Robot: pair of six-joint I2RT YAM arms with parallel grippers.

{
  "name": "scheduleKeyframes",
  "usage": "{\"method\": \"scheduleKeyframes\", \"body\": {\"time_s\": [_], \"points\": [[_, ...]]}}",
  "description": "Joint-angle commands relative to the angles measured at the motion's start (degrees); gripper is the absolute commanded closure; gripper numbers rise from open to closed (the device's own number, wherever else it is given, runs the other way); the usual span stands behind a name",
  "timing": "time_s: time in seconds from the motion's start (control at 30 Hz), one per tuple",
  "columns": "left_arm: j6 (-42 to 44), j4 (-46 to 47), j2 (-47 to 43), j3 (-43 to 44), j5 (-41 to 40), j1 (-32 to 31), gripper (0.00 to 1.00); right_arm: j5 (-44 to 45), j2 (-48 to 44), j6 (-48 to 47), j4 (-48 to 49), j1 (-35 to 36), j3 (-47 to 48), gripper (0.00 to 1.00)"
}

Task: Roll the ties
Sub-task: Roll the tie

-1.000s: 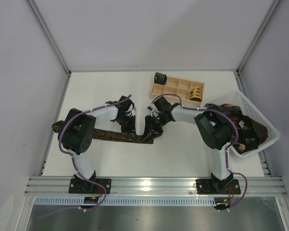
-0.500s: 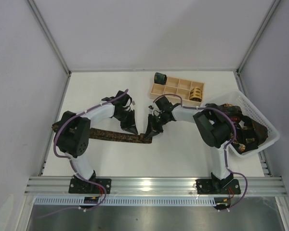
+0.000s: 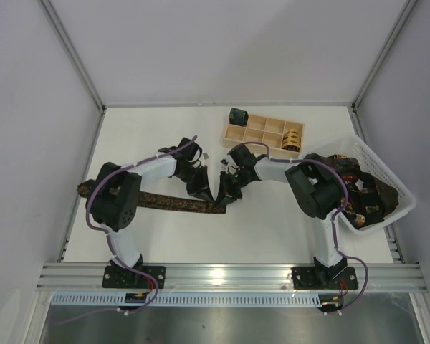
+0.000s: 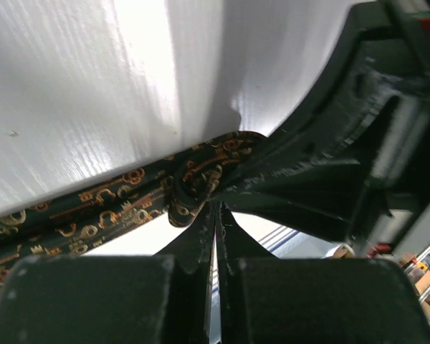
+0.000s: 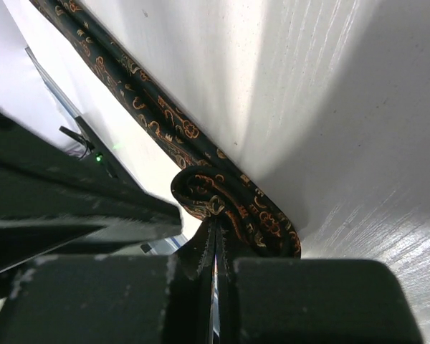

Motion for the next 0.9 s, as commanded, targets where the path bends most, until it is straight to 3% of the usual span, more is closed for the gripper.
{"method": "scheduleKeyframes", "body": {"time_s": [0.0, 0.33, 0.53, 0.67, 0.87], "points": [[-0.11, 2.44, 1.35, -0.63, 1.23, -0.11, 0.96, 0.70, -1.88, 0.30, -1.00, 0.33, 1.81, 0.99], [2.70, 1.04, 3.29, -1.59, -1.85, 0.59, 0.96, 3.51, -9.52, -4.27, -7.76, -1.07, 0.50, 0.95], [4.02, -0.19, 2.41, -1.94, -3.34, 0.95, 0.96, 2.55, -11.38, -3.92, -5.31, -2.92, -6.01, 0.75], [4.28, -0.20, 2.06, -2.65, -3.78, 1.04, 0.96, 1.76, -10.77, -2.95, -3.03, -2.92, -7.42, 0.51], [4.64, -0.11, 2.06, -3.26, -4.04, 1.30, 0.96, -0.53, -6.20, -0.58, 1.02, -2.48, -6.02, 0.49]]}}
